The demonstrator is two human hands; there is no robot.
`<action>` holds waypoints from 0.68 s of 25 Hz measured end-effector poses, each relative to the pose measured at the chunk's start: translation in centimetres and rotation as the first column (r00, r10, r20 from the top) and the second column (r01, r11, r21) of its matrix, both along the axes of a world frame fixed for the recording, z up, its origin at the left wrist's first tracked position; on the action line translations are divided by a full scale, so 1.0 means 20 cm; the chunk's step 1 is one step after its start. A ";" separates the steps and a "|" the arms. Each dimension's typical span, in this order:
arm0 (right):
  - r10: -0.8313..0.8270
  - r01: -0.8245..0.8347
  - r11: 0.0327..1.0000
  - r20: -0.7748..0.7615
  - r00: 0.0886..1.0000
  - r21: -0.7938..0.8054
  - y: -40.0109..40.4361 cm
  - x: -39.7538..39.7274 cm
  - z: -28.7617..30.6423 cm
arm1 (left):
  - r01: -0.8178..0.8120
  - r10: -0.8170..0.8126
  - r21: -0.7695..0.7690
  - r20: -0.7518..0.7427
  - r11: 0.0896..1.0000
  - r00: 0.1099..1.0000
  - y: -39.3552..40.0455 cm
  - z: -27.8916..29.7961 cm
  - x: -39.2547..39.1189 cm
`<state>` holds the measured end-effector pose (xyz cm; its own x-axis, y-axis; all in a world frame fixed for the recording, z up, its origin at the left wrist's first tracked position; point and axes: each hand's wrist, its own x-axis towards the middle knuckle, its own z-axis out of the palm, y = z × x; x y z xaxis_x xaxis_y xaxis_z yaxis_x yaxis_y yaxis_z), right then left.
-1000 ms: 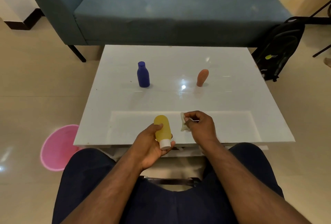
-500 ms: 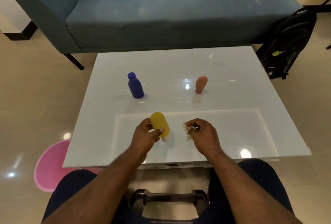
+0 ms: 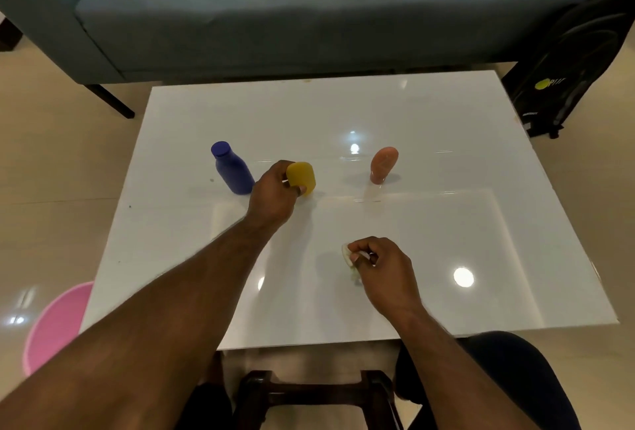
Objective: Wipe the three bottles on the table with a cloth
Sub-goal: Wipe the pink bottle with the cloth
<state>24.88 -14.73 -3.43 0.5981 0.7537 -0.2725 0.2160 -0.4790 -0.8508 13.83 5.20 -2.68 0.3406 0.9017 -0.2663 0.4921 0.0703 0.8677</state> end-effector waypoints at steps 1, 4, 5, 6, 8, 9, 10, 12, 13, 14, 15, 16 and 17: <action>-0.001 0.001 1.000 -0.015 1.000 0.001 0.00 0.00 -0.01 | 0.011 -0.011 0.006 -0.005 1.000 1.000 0.02 -0.02 0.02; -0.008 0.007 1.000 -0.057 0.998 -0.003 0.01 0.00 -0.02 | 0.061 -0.059 0.045 -0.053 0.997 0.997 0.07 -0.05 0.08; -0.007 0.007 1.000 -0.071 0.997 -0.004 0.02 0.00 -0.03 | 0.081 -0.078 0.047 -0.069 0.996 0.995 0.08 -0.06 0.09; -0.006 0.006 1.000 -0.083 0.997 -0.003 0.02 0.00 -0.03 | 0.098 -0.094 0.049 -0.085 0.994 0.992 0.09 -0.07 0.10; -0.004 0.004 1.000 -0.097 0.995 -0.005 0.03 0.00 -0.04 | 0.115 -0.109 0.054 -0.108 0.992 0.988 0.11 -0.08 0.12; -0.005 0.004 1.000 -0.100 0.995 -0.007 0.03 0.00 -0.04 | 0.128 -0.121 0.055 -0.116 0.990 0.986 0.12 -0.08 0.13; -0.007 0.006 1.000 -0.097 0.995 -0.011 0.03 0.00 -0.05 | 0.140 -0.133 0.054 -0.125 0.989 0.983 0.13 -0.08 0.14; -0.007 0.005 1.000 -0.088 0.996 -0.021 0.03 0.00 -0.05 | 0.163 -0.154 0.054 -0.144 0.985 0.978 0.13 -0.08 0.14; -0.005 0.003 1.000 -0.084 0.996 -0.025 0.04 0.00 -0.05 | 0.169 -0.159 0.053 -0.155 0.984 0.975 0.14 -0.08 0.14; -0.003 0.001 1.000 -0.082 0.997 -0.027 0.03 0.00 -0.04 | 0.174 -0.163 0.053 -0.163 0.983 0.973 0.15 -0.08 0.14; 0.002 -0.004 1.000 -0.079 0.997 -0.026 0.03 0.00 -0.03 | 0.178 -0.168 0.050 -0.168 0.983 0.971 0.15 -0.08 0.14; 0.008 -0.009 1.000 -0.073 0.997 -0.025 0.03 -0.01 -0.03 | 0.185 -0.174 0.049 -0.173 0.982 0.969 0.16 -0.08 0.14; 0.012 -0.014 1.000 -0.070 0.997 -0.023 0.03 0.00 -0.02 | 0.192 -0.180 0.050 -0.179 0.980 0.967 0.16 -0.08 0.14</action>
